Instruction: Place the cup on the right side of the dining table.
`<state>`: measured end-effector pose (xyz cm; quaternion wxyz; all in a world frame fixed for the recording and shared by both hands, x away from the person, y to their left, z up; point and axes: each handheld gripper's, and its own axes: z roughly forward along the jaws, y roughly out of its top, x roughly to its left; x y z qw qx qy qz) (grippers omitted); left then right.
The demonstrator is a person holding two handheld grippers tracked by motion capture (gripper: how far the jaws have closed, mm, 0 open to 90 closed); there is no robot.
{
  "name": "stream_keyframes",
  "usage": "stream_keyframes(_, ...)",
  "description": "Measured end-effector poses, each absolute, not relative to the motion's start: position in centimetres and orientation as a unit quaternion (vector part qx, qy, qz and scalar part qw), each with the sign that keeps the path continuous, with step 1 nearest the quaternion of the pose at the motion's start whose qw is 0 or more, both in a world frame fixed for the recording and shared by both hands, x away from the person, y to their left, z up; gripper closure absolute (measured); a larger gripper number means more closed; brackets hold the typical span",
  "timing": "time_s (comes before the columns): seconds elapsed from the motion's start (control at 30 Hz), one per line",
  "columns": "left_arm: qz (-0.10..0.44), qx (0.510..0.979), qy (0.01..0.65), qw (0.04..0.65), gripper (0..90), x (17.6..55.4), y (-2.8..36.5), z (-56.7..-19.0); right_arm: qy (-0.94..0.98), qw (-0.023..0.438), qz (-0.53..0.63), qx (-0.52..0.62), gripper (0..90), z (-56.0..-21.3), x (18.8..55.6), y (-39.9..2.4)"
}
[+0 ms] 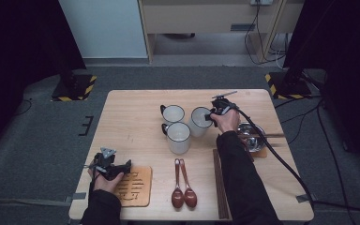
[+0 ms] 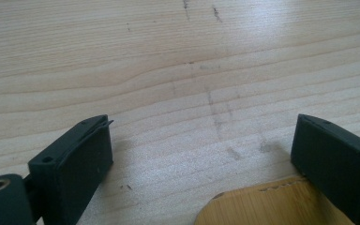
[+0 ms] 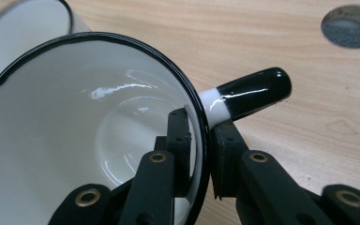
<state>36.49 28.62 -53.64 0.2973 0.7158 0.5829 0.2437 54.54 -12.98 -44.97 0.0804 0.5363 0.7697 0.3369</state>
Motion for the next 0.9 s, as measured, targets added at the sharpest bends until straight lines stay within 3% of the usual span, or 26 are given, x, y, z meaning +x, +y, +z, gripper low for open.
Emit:
stream_keyframes(0.43,0.244,0.716,0.583,0.297,4.6,36.5,28.6,-53.6,0.752,0.102,0.368,0.538,80.3,-42.0,54.1,-15.4)
stream_keyframes(0.9,0.244,0.716,0.583,0.297,4.6,36.5,28.6,-53.6,0.733,0.124,0.355,0.566,80.3,-42.3,54.5,-19.3)
